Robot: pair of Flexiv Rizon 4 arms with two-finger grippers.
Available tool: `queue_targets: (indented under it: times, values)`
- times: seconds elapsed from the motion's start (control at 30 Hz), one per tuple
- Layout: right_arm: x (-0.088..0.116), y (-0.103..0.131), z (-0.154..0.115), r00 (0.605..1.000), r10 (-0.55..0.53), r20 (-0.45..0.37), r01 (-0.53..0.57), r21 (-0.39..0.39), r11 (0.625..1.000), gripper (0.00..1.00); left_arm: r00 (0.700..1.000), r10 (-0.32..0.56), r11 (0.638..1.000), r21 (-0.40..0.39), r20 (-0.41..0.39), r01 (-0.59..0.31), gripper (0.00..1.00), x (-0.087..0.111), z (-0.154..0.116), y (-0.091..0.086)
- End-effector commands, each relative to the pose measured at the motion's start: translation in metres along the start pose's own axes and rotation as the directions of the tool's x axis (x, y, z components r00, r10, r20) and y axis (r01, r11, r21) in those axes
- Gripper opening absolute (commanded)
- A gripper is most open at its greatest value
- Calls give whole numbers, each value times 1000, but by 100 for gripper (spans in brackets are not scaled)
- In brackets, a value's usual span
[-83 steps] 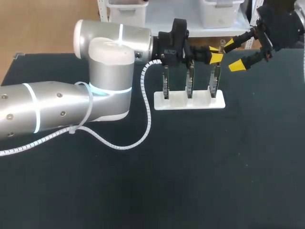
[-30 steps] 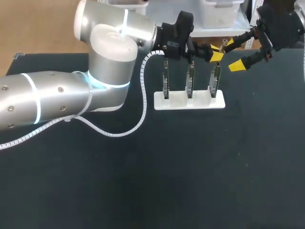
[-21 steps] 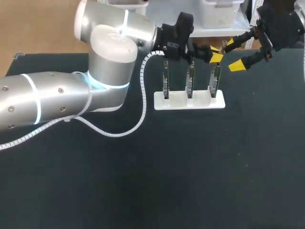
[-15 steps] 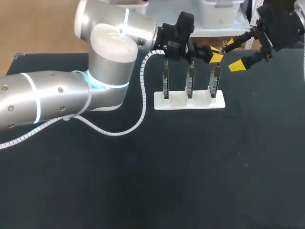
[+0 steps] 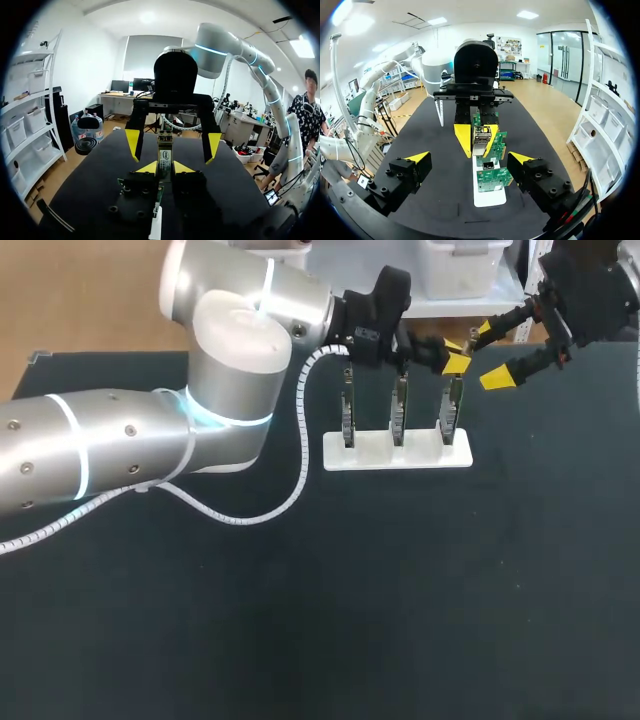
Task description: Pick up the optical module with the left hand, and insert it into the network port with the right hand.
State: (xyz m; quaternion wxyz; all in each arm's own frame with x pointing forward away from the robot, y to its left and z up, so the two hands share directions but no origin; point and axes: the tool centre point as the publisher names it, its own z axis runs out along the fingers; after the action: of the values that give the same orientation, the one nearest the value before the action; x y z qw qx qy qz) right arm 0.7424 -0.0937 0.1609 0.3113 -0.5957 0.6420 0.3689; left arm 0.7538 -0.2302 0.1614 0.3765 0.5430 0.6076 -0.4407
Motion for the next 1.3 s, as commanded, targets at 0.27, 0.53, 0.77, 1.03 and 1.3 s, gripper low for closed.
queue_targets:
  times: [0.27, 0.53, 0.77, 1.03, 1.3]
  values:
    - [0, 2, 0, 1000, -1, 0, 1, 4, 1000, 100, 1000, 9, 1000, 12, -5, -9, 0, -3, 6, 5]
    - [0, 2, 0, 1000, -1, 0, 1, 4, 1000, 100, 1000, -3, 1000, 9, -13, 3, 0, 2, 2, 3]
    - [0, 2, 0, 1000, -1, 0, 1, 4, 1000, 100, 1000, -6, 1000, 5, -13, 6, 0, 3, 1, 3]
    - [0, 2, 0, 1000, -1, 0, 1, 4, 1000, 100, 1000, -4, 1000, 11, -15, 5, 0, 3, 1, 3]
    - [3, 1, -5, 1000, -3, -14, 3, 16, 1000, 100, 1000, -4, 1000, 11, -15, 5, 0, 3, 1, 3]
